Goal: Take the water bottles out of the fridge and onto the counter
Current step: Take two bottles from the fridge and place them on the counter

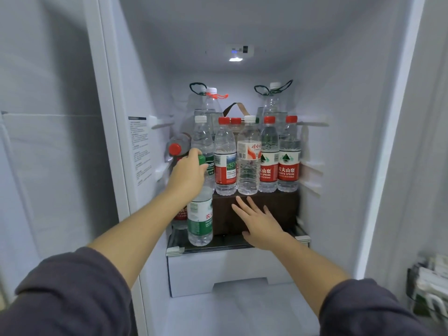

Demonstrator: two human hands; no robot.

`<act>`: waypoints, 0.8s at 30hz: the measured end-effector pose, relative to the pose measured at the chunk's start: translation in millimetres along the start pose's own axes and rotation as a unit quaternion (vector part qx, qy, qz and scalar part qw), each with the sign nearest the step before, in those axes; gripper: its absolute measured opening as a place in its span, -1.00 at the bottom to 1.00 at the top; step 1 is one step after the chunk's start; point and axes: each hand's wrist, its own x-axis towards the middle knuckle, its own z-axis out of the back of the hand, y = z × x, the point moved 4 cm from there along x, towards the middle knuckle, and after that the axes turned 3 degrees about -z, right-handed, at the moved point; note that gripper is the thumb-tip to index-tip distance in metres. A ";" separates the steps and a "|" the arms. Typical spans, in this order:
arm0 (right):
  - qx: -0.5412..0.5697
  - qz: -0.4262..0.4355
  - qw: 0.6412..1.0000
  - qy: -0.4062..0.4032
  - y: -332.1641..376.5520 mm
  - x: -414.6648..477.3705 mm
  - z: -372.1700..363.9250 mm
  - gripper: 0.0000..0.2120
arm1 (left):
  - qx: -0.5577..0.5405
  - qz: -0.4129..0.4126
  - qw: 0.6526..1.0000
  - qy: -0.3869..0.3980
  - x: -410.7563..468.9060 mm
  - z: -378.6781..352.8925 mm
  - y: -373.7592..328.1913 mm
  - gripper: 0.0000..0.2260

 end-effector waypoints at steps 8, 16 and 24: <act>0.138 0.000 0.990 -0.015 4.3 -2.2 -2.7 -0.16 | -0.089 0.008 0.995 0.045 -2.9 -39.9 -2.2 -0.71; 0.324 -0.041 0.939 -0.107 32.5 -1.5 -0.7 -0.34 | -0.148 -0.022 0.987 0.058 3.1 -47.1 2.3 -0.71; 0.512 -0.093 0.852 -0.062 57.6 13.1 -13.4 -0.50 | -0.189 0.062 0.980 0.006 -16.7 -50.8 44.2 -0.66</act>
